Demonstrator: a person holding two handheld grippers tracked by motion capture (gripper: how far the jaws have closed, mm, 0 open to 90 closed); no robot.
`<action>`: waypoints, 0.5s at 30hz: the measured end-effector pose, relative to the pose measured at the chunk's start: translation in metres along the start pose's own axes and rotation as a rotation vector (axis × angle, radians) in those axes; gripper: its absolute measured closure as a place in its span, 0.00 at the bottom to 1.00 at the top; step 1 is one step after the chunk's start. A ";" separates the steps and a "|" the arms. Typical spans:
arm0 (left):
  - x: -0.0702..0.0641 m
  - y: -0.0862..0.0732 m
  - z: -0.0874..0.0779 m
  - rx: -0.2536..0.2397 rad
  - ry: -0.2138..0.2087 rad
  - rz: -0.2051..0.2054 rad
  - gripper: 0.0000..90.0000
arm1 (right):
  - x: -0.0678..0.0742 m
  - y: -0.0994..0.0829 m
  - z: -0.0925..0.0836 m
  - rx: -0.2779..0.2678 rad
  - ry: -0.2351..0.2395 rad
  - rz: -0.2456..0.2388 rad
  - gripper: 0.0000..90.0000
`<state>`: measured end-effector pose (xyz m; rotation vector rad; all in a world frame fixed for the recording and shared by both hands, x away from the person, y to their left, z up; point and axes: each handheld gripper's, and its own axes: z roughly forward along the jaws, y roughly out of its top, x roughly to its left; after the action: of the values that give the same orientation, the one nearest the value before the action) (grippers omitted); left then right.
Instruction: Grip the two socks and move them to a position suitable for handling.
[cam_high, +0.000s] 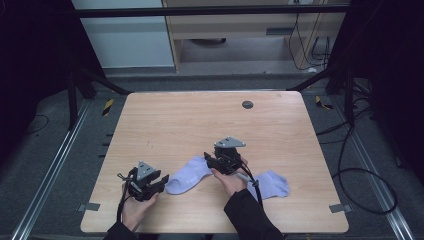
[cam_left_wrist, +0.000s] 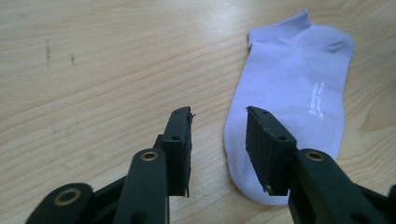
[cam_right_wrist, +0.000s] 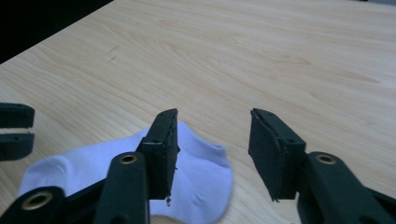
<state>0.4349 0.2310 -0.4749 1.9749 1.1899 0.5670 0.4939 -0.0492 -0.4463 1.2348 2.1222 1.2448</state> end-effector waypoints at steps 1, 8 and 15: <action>0.000 0.001 -0.001 -0.004 0.003 -0.004 0.64 | -0.003 0.000 -0.004 -0.003 -0.004 -0.004 0.55; -0.004 0.007 -0.003 -0.022 -0.008 -0.013 0.60 | -0.033 -0.007 -0.031 -0.022 -0.004 0.022 0.45; -0.017 0.016 0.001 -0.029 -0.037 -0.007 0.56 | -0.061 -0.020 -0.056 -0.016 -0.027 0.023 0.39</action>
<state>0.4367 0.2111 -0.4624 1.9484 1.1593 0.5388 0.4779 -0.1328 -0.4395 1.2647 2.0808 1.2459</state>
